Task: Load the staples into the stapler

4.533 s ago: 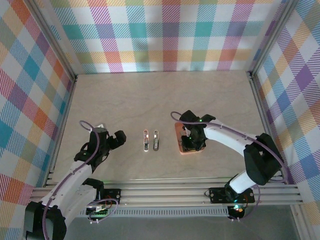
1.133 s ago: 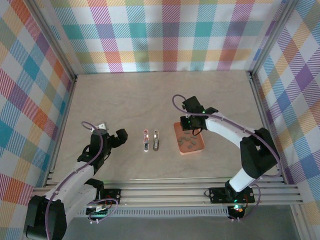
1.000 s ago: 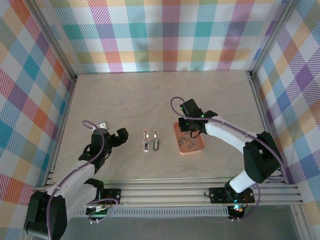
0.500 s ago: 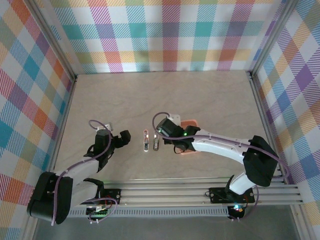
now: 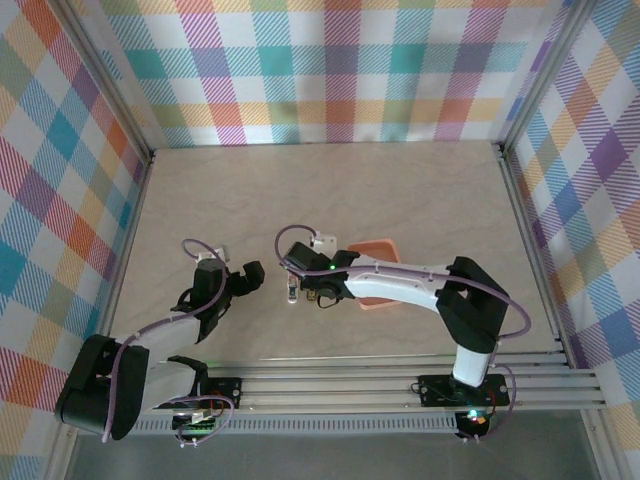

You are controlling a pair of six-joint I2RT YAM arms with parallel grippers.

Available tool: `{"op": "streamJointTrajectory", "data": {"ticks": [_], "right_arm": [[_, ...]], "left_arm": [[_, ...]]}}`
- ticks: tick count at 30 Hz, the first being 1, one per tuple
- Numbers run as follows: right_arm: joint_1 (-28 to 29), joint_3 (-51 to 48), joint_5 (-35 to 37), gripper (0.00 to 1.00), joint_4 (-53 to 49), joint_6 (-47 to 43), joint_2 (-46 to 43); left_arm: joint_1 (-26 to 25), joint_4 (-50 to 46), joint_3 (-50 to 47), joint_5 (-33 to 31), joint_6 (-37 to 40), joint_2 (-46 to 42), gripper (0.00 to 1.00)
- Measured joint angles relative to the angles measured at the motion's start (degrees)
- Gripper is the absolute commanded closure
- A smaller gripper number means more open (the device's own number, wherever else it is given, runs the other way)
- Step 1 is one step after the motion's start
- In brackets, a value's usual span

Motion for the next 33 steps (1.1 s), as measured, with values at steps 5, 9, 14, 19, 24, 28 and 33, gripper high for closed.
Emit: {"op": "streamJointTrajectory", "data": {"ticks": [5,9,14,19,24,28,33], "right_arm": [[0.2,1.3,-1.6,0.82,-0.7,1.6,2.3],[0.3,1.7,-2.7,0.82,-0.8,2.4,3.9],[0.4,1.7,-3.3,0.82,-0.8,2.6,4.8],[0.4,1.9,-3.3,0.82,-0.8,2.6,5.4],[0.4,2.6,-3.5,0.82,-0.8,2.5,6.1],[0.4,2.9,-3.5,0.82,-0.8,2.3,6.4],[0.4,3.5,-3.5,0.82,-0.7,2.2,7.6]], "left_arm": [[-0.8,0.0,0.0,-1.2,0.0,-0.4,0.00],[-1.0,0.0,0.0,-1.9,0.0,-0.9,0.00],[-1.2,0.0,0.0,-2.5,0.0,-1.2,0.00],[-1.3,0.0,0.0,-2.7,0.0,-1.3,0.00],[-1.6,0.0,0.0,-3.0,0.0,-1.5,0.00],[-1.9,0.0,0.0,-3.1,0.0,-1.5,0.00],[-1.9,0.0,0.0,-3.1,0.0,-1.5,0.00]]}}
